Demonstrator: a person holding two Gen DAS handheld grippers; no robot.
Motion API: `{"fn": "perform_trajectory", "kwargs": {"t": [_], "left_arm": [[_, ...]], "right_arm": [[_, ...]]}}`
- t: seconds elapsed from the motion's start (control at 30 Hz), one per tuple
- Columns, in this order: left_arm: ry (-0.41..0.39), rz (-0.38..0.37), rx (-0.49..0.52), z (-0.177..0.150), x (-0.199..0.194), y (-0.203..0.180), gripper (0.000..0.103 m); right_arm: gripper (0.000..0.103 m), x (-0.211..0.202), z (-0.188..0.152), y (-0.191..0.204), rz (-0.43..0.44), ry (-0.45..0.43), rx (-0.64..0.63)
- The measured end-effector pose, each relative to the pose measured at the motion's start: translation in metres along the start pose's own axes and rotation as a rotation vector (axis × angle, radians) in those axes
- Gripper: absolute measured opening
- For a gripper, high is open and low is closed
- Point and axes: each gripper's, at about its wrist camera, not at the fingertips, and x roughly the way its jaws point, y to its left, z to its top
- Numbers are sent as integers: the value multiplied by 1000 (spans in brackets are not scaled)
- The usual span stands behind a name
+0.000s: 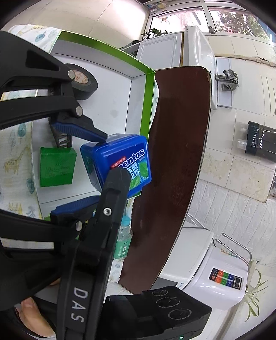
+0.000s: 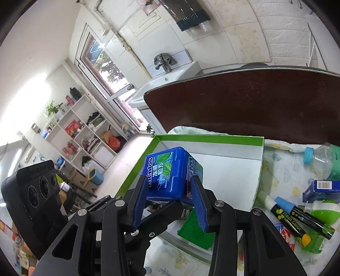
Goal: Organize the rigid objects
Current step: 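Carry the Mentos tin into the green box and open the right gripper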
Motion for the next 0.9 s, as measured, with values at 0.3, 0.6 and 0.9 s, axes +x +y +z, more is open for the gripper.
{"fn": "perform_trajectory", "kwargs": {"t": [0.3, 0.6, 0.9], "left_arm": [[18, 15, -53, 7, 15, 47, 51], [64, 42, -73, 5, 35, 75, 49], [104, 53, -95, -1, 47, 86, 49]], "right_arm": [[45, 56, 11, 6, 2, 72, 0], [46, 104, 14, 4, -5, 143, 15], [46, 127, 11, 0, -32, 191, 20]]}}
